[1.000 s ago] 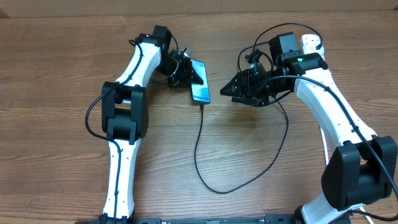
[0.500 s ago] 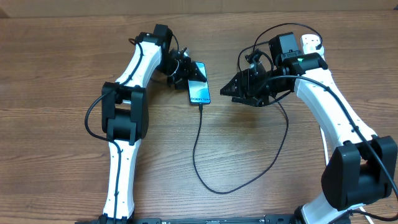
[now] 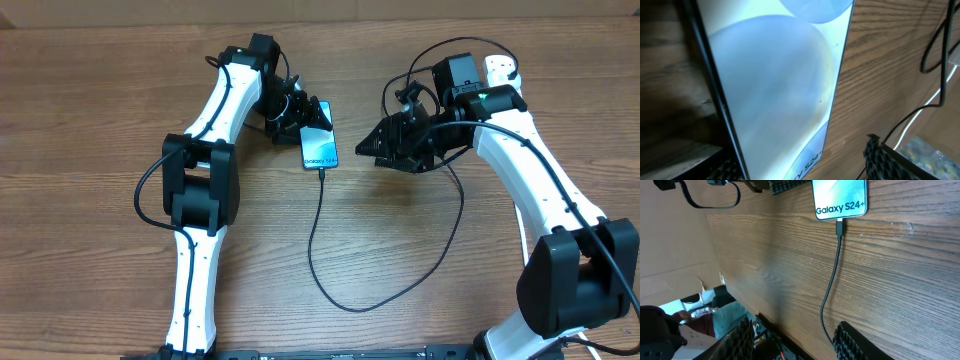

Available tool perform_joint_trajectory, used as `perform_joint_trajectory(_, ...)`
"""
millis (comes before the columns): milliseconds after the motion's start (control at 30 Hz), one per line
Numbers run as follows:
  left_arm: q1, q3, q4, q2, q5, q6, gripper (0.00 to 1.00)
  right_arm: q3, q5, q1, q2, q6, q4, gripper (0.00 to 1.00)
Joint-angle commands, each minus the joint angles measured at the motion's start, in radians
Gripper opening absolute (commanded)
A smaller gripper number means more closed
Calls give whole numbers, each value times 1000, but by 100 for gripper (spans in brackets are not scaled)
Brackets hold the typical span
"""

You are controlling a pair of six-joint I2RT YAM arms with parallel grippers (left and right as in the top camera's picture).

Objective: Plug charger to phone and switch on socket
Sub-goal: 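Lay the phone flat on the table, open the left gripper, lift away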

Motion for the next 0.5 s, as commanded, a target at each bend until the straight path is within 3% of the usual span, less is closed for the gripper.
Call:
perform_joint_trajectory(0, 32, -25, -10, 48, -185, -8, 73, 26, 6, -1, 2, -8, 1, 52)
perform_joint_trajectory(467, 109, -21, -55, 16, -189, 5, 72, 26, 105, -1, 2, -8, -15, 59)
